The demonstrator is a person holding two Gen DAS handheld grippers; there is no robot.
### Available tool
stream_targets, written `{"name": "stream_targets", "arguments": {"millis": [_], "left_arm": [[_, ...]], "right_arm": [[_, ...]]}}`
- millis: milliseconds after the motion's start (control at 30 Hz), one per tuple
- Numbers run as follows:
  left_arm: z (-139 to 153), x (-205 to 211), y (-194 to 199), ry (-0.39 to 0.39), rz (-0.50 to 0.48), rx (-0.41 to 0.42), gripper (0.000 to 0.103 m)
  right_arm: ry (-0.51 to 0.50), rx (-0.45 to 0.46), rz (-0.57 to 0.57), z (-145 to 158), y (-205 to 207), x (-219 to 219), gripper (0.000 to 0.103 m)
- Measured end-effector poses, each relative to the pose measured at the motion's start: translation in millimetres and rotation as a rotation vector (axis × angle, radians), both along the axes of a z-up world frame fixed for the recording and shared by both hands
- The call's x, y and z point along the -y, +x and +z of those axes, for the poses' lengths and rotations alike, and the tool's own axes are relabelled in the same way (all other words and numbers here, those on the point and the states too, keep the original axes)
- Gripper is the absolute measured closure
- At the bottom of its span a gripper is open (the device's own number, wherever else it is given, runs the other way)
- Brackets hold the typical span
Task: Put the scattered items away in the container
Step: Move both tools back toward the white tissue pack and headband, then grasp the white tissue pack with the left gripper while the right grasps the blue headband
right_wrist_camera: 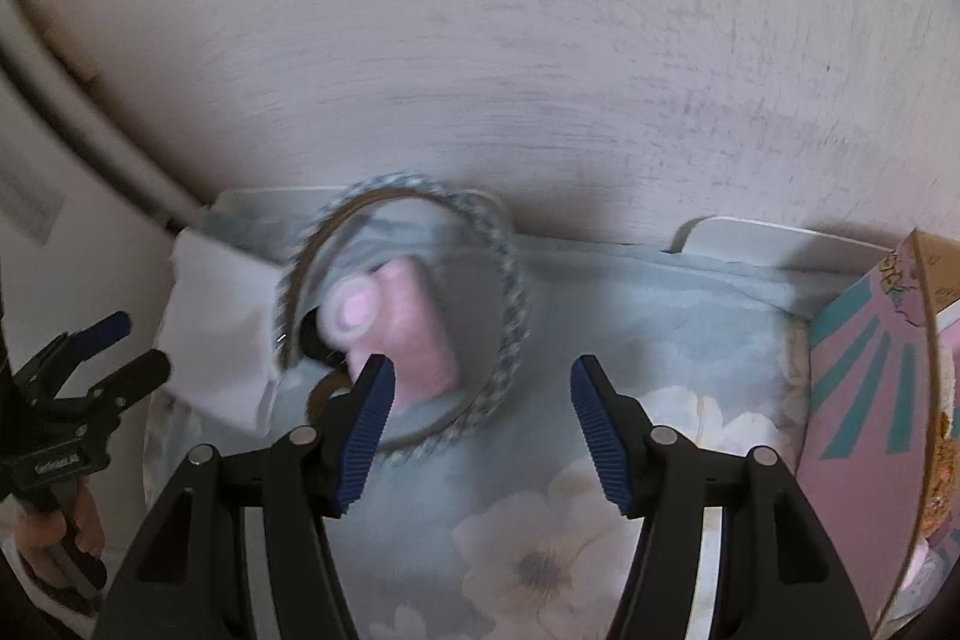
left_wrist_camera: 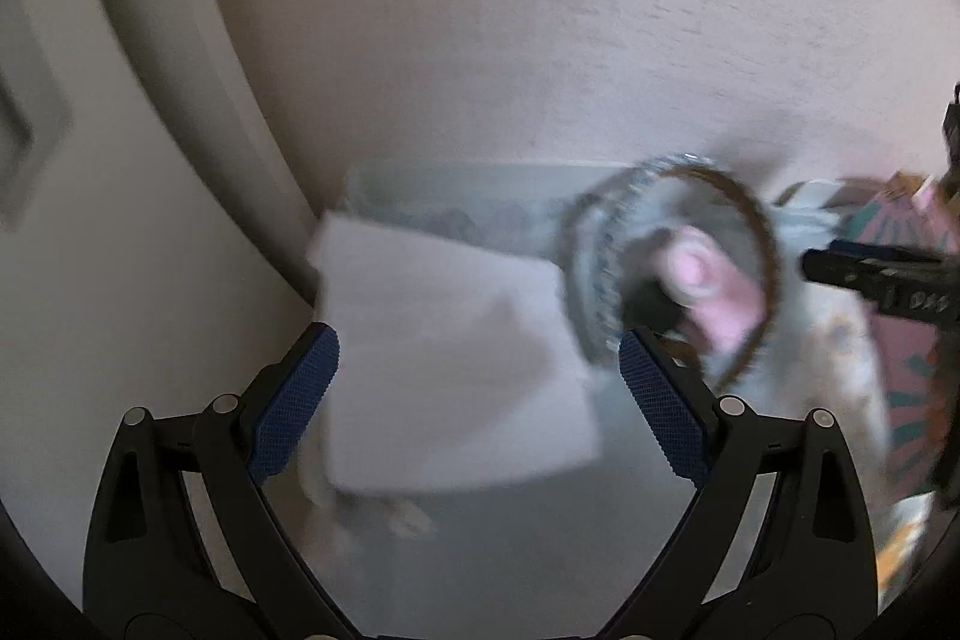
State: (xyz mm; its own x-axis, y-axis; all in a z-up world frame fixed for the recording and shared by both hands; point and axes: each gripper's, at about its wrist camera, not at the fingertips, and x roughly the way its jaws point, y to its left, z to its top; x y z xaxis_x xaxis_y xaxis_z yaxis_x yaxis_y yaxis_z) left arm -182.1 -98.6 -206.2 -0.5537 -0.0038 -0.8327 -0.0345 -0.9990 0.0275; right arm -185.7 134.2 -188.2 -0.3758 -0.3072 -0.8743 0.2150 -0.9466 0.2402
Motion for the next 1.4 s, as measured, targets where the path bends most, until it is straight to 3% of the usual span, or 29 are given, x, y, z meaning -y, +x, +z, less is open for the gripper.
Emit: {"name": "stream_targets", "arguments": {"millis": [133,267,367,500,600,767,900,1100,1267,1300,1333,1367,1400], "left_arm": [[-1,-6,-29,-0.236,-0.180,-0.007,0.008],[-2,-25,-36,-0.372,-0.368,0.054,0.008],[-4,-35,-22,-0.408,-0.447,0.096,0.008],[-27,-43,5,-0.413,-0.493,0.141,0.008],[-50,-43,10,-0.411,-0.472,0.170,0.008],[-62,-38,6,-0.417,-0.433,0.101,0.008],[-66,-34,-7,-0.409,-0.443,0.095,0.008],[-64,-17,-27,-0.258,-0.417,0.087,0.004],[-60,-8,-30,-0.148,-0.411,0.085,0.020],[-58,-9,-29,-0.136,-0.412,0.086,0.031],[-56,-10,-29,-0.126,-0.414,0.088,0.045],[-54,-11,-28,-0.120,-0.416,0.094,0.050],[-53,-13,-28,-0.117,-0.420,0.100,0.059]], "right_arm": [[-0.006,0.016,0.012,-6,-8,2,0.046],[0.006,0.034,0.045,-13,-14,5,0.046],[-0.008,0.054,0.061,-18,-15,6,0.046],[-0.011,0.061,0.073,-22,-16,6,0.046],[-0.011,0.068,0.059,-26,-22,4,0.046],[-0.028,0.077,0.052,-35,-36,6,0.046],[-0.034,0.073,0.075,-42,-42,11,0.046],[-0.067,0.061,0.076,-47,-50,12,0.046],[-0.131,0.055,0.093,-50,-54,11,0.046],[-0.137,0.047,0.095,-50,-54,11,0.047],[-0.144,0.044,0.104,-50,-54,11,0.057],[-0.149,0.037,0.111,-51,-53,14,0.072],[-0.155,0.032,0.112,-50,-52,14,0.078]]}}
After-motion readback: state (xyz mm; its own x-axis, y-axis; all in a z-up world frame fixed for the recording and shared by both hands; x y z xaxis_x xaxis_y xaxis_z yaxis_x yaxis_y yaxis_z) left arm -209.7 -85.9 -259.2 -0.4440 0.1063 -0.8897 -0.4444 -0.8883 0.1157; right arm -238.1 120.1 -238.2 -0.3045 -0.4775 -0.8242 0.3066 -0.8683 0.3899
